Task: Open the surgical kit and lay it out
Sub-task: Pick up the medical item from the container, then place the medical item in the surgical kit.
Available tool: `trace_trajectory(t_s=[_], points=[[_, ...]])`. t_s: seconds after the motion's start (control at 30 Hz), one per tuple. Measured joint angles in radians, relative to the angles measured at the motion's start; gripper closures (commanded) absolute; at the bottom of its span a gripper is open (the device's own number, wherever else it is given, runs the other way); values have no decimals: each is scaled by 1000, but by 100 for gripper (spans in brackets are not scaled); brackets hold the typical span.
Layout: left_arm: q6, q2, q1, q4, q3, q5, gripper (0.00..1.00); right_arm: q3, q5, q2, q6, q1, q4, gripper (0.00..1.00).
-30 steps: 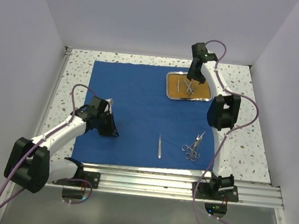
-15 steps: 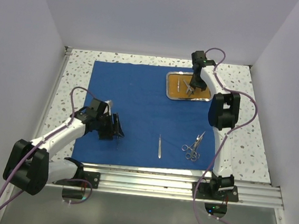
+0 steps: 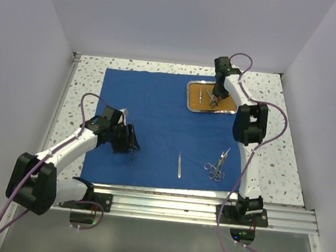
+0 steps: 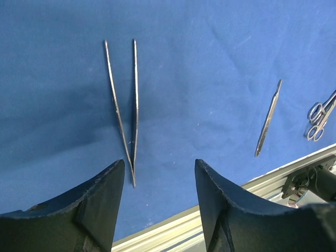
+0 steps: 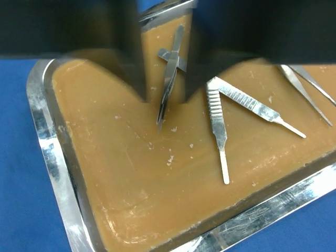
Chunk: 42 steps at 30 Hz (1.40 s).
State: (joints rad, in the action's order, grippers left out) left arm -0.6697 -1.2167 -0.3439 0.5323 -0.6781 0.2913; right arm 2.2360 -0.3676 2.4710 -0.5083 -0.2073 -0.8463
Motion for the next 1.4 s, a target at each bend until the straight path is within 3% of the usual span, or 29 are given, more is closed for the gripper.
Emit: trace_trajectory(t_s=[0.23,0.7,0.93,1.2,1.4], points=[[11,-37,0,16,-45,-7,41,14,-1,24,-11,0,2,100],[92,-174,0,56,-294,-7,41,28,0,19,-15,1,-34,100],[115,-280,0,27,-394,35,41,70,24,-26,-15,3,-135,100],[106,-489,0,-92,-544,143,43,68,79,-199,-25,5,-204,100],[87,-679,-6,-180,-732,227,42,-71,142,-372,-54,-21,-222,100]])
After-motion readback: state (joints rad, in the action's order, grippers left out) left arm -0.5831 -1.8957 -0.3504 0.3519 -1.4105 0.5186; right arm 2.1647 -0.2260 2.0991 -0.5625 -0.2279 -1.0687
